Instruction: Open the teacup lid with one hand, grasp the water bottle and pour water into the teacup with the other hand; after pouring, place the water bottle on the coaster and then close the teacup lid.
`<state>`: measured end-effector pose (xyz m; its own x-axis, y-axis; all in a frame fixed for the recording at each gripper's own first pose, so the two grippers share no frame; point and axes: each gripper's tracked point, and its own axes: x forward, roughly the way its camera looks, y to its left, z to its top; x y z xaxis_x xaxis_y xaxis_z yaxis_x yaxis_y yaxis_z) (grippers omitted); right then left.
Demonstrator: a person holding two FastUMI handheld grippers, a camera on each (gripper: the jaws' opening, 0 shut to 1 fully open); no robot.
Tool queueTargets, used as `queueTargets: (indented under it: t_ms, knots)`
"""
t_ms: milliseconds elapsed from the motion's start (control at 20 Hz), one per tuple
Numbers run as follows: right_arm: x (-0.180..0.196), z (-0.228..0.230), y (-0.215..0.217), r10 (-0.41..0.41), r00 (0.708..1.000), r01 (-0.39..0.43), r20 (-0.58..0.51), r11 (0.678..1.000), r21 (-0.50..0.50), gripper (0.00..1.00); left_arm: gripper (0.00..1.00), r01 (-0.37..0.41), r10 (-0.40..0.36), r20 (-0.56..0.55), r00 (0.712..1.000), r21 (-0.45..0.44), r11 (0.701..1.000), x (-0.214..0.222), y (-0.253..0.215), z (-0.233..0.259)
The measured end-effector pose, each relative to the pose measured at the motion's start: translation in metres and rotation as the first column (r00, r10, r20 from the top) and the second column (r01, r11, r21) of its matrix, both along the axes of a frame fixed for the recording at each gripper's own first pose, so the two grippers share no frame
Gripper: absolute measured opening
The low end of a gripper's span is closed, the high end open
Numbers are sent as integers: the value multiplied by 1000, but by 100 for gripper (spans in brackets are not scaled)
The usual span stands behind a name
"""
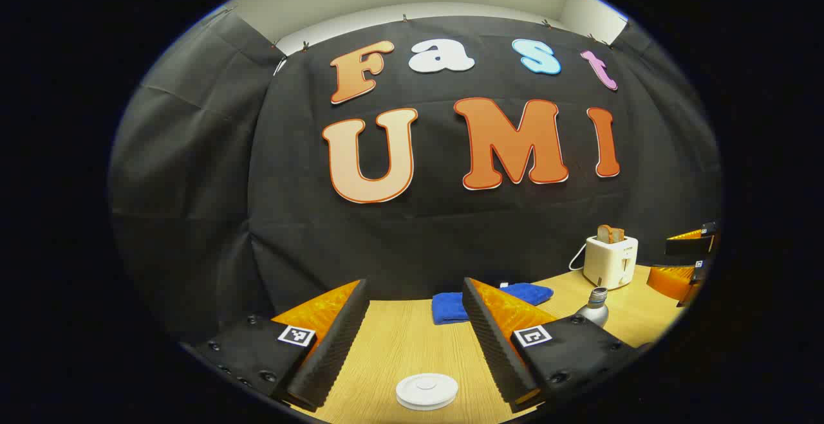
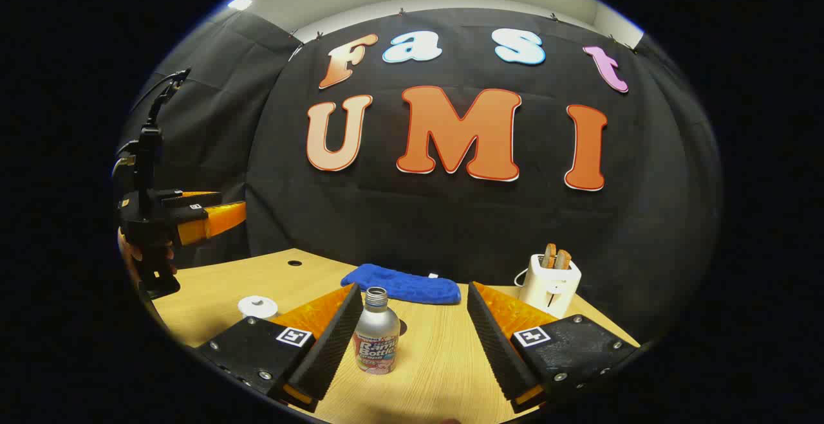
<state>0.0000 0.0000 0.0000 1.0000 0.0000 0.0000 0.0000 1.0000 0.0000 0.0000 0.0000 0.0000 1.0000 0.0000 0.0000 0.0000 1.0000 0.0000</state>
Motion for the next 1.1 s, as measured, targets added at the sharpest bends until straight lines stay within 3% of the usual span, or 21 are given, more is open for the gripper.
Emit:
queueTargets:
  t_ms: [850, 1100]
  knots:
    - [20, 21, 11, 52, 999, -52, 15, 999, 9, 98, 100, -25, 25, -19, 1000, 0, 1000, 20, 6, 7]
    - [24, 6, 15, 53, 998, -53, -21, 998, -14, 98, 98, -12, 12, -100, 995, -7, 1000, 27, 3, -18]
